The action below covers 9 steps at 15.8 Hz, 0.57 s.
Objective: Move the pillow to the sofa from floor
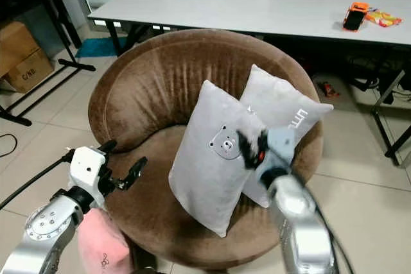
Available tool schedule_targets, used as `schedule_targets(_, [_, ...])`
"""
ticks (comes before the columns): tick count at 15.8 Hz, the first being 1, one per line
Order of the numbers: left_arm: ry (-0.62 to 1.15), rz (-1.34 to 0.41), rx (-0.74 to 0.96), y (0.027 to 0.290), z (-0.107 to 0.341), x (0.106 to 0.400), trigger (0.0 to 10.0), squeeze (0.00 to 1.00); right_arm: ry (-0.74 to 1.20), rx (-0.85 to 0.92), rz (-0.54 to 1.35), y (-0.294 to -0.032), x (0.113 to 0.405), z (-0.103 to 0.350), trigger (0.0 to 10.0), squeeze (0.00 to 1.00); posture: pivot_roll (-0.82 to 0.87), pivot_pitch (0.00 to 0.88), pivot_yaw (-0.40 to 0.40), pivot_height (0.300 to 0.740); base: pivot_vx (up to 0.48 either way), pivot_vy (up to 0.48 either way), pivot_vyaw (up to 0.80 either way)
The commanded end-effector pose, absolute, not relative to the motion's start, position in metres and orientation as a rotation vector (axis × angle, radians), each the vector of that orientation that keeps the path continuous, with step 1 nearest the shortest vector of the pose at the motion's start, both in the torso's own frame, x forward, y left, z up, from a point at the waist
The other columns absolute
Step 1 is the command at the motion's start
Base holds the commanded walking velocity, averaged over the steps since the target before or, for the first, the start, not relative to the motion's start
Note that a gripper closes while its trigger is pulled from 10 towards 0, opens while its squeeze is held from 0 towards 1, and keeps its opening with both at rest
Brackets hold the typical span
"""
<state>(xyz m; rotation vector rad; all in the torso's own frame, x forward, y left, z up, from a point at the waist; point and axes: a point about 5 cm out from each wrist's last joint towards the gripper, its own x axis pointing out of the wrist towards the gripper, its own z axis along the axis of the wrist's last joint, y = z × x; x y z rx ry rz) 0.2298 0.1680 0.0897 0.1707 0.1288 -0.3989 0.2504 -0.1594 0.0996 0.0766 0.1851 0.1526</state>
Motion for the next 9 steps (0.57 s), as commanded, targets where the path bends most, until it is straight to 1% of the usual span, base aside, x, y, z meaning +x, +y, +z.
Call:
schedule_targets(1, [0.109, -0.380, 0.183, 0.1679, 0.0930, 0.2293, 10.0, 0.00, 0.198, 0.064, 0.137, -0.1569, 0.2448, 0.0978, 10.0, 0.00, -0.08, 0.012, 0.068, 0.740, 0.000, 0.000, 0.00])
schedule_targets(2, [0.108, -0.374, 0.182, 0.1673, 0.0928, 0.2292, 10.0, 0.00, 0.211, 0.095, 0.130, -0.1561, 0.2407, 0.0941, 10.0, 0.00, -0.08, 0.012, 0.069, 0.740, 0.000, 0.000, 0.00])
schedule_targets(3, [0.107, -0.370, 0.184, 0.1678, 0.0927, 0.2287, 10.0, 0.00, 0.211, 0.049, 0.140, -0.1572, 0.2383, 0.0930, 10.0, 0.00, -0.08, 0.011, 0.069, 0.740, 0.000, 0.000, 0.80])
schedule_targets(9, [0.105, -0.363, 0.193, 0.1698, 0.0935, 0.2292, 10.0, 0.00, 0.199, -0.018, 0.193, -0.1628, 0.2385, 0.0975, 10.0, 0.00, -0.08, 0.001, 0.071, 0.740, 0.000, 0.276, 0.80])
